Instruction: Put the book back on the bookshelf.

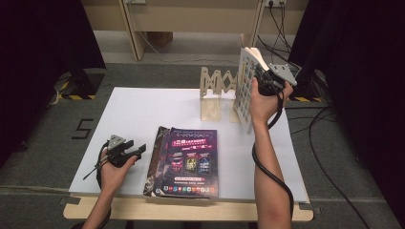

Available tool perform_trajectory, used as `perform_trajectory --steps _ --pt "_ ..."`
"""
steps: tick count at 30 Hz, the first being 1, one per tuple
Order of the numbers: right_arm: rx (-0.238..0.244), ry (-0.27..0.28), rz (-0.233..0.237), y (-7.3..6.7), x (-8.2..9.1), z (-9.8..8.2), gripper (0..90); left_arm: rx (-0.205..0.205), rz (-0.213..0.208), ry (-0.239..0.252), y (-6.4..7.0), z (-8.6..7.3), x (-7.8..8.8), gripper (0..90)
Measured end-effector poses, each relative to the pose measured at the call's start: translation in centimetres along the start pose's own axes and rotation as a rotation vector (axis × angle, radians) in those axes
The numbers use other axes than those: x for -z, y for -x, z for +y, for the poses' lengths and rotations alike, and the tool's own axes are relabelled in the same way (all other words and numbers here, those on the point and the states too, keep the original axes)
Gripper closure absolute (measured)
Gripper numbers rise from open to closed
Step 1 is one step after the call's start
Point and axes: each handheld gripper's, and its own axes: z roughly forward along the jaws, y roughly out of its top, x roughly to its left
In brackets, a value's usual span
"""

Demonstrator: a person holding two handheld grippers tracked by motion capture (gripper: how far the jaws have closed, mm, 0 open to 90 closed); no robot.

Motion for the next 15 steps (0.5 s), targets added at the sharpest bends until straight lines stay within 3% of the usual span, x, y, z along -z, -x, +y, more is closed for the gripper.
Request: perform_trajectory --steps 7,15 --pt "0.011 -0.006 -0.001 -0.4 -0.5 -1.5 74.7 0.003 -0.002 0.003 0.0 0.0 0.0 37.6" --pt "0.072 0.023 0.005 -0.5 0.2 -2.8 74.4 -0.002 -0.001 -0.001 0.0 0.0 0.0 37.6"
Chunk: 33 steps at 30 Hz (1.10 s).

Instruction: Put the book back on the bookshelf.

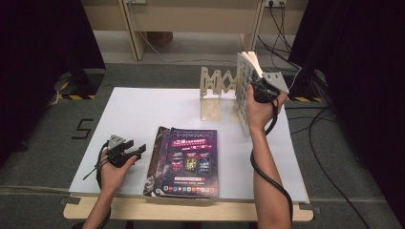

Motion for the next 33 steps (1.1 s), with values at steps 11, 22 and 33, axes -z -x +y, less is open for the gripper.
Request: perform_trajectory --steps 11,22,33 --pt "0.017 0.022 -0.009 0.2 1.3 -1.4 74.2 0.000 0.000 0.005 0.1 0.0 0.0 37.8" --pt "0.030 0.029 0.001 0.3 2.9 -1.9 73.7 -0.003 0.001 0.005 0.1 0.0 0.0 37.8" --pt "0.011 -0.018 -0.004 0.8 3.8 -1.2 72.2 -0.006 0.001 0.006 0.1 0.0 0.0 37.8"
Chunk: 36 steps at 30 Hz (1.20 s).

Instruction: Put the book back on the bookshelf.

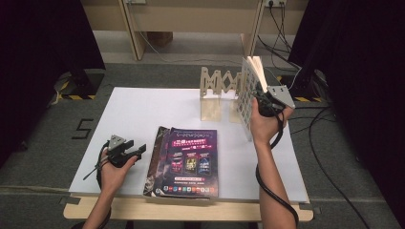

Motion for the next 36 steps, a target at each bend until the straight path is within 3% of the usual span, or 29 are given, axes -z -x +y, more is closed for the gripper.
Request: perform_trajectory --steps 11,23,28,36 --pt "0.016 -0.035 0.001 0.1 0.1 0.1 67.4 0.000 0.000 -0.001 0.0 0.0 0.0 37.8" --pt "-0.021 -0.087 0.027 0.7 -1.0 0.5 62.9 -0.003 -0.001 -0.007 0.0 0.0 0.0 37.8" --pt "-0.029 -0.095 0.037 0.8 -1.2 0.8 62.8 -0.002 0.000 -0.007 0.0 0.0 0.0 37.8" --pt "-0.001 -0.126 0.035 0.5 -1.7 1.2 67.0 0.000 -0.003 -0.005 0.0 0.0 0.0 37.6"
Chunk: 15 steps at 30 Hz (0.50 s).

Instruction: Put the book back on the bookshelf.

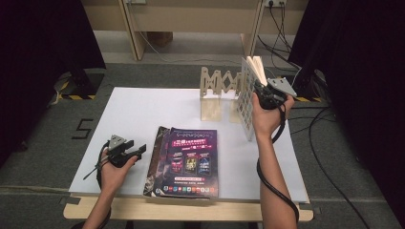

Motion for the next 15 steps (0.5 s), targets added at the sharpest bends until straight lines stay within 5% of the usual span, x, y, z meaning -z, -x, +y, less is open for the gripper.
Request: perform_trajectory --steps 15 --pt "-0.027 -0.002 -0.003 0.15 -0.23 0.01 72.1 -0.001 0.001 0.000 0.01 0.00 0.01 37.8"
